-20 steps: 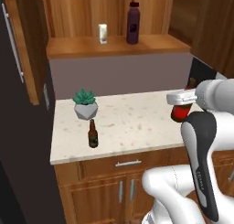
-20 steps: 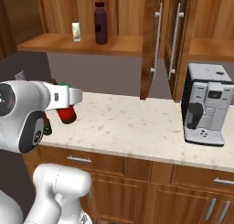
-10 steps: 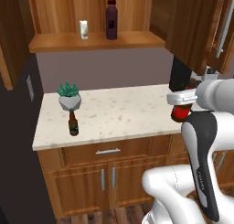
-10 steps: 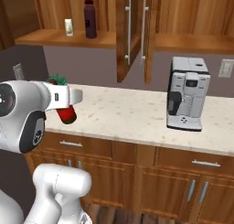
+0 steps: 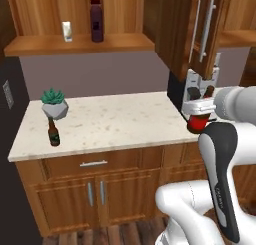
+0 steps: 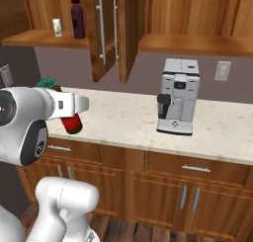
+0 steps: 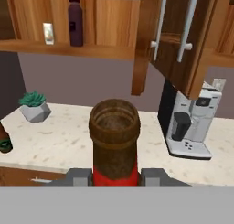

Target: Sort all alcoholic drinks to one cabinet, and non-alcoholic drinks to the other.

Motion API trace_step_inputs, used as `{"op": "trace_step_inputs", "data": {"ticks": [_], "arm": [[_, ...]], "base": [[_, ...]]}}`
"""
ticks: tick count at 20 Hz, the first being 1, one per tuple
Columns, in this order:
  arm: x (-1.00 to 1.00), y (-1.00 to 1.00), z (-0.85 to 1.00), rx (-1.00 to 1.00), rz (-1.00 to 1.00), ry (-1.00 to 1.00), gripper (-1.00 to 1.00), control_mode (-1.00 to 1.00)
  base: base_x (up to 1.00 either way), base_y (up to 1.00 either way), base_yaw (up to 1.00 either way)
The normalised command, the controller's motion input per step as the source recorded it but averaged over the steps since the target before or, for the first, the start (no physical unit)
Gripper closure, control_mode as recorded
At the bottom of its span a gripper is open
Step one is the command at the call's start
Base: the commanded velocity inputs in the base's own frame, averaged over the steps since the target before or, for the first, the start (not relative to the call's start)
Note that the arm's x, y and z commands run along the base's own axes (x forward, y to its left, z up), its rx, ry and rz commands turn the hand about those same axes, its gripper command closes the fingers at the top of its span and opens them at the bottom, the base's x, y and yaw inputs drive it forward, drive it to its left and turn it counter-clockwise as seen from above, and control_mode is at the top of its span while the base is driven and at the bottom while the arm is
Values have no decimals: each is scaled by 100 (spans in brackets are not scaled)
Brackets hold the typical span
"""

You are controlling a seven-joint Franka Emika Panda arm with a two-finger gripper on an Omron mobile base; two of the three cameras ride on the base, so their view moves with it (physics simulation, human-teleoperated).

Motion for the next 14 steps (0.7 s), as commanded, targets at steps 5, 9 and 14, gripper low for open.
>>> {"op": "trace_step_inputs", "data": {"ticks": [5,9,14], "arm": [[0,0,0,0,0,0,100,100],[0,0,0,0,0,0,100,100],[0,0,0,0,0,0,100,100]], "base": [[-1,-54,6],[0,-53,7],[1,-51,6]]}}
